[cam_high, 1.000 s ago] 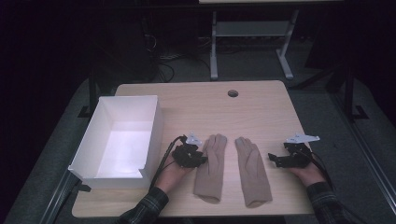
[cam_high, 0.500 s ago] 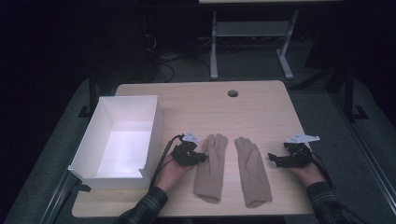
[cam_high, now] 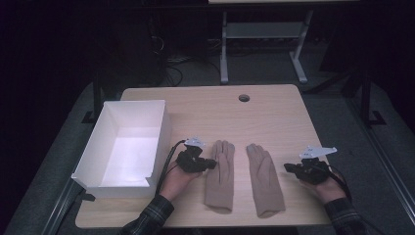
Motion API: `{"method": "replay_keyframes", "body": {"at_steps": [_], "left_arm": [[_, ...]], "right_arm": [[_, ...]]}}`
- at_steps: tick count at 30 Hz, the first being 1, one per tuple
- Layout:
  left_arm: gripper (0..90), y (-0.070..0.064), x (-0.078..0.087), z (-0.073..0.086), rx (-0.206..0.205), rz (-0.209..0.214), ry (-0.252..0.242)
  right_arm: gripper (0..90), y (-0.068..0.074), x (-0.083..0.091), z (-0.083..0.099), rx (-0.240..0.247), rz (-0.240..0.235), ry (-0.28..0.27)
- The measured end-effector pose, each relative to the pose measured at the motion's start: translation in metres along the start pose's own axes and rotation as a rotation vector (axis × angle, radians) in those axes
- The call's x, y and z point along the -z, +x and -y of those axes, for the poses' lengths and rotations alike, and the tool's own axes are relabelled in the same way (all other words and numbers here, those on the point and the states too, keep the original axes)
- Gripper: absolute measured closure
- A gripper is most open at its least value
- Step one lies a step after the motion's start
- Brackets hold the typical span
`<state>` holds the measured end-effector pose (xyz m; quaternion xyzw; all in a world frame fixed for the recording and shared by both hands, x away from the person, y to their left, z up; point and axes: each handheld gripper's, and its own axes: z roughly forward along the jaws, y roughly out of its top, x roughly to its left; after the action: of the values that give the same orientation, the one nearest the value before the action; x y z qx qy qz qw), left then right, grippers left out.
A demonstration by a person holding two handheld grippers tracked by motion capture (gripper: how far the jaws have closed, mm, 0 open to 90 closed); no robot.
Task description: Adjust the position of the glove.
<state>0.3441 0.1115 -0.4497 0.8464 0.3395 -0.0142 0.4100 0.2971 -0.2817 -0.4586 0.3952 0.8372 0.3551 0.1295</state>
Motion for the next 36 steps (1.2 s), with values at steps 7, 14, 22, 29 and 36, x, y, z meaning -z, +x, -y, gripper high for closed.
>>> {"method": "replay_keyframes", "body": {"at_steps": [7,14,22,29,36], "left_arm": [[85.0,-0.001,0.002,0.0,-0.005,0.01,0.003],[85.0,-0.001,0.001,0.0,-0.003,0.023,-0.001],[85.0,-0.003,0.0,0.0,0.003,0.039,0.001],[85.0,-0.005,0.002,0.001,0.005,0.055,-0.004],[85.0,-0.005,0.004,-0.001,0.022,0.082,-0.023]], "right_arm": [[89.8,0.017,-0.013,-0.002,0.032,-0.118,0.061],[89.8,0.022,-0.017,-0.006,0.038,-0.138,0.067],[89.8,0.034,-0.028,-0.016,0.072,-0.158,0.062],[89.8,0.044,-0.036,-0.023,0.086,-0.171,0.06],[89.8,0.05,-0.041,-0.027,0.094,-0.201,0.061]]}}
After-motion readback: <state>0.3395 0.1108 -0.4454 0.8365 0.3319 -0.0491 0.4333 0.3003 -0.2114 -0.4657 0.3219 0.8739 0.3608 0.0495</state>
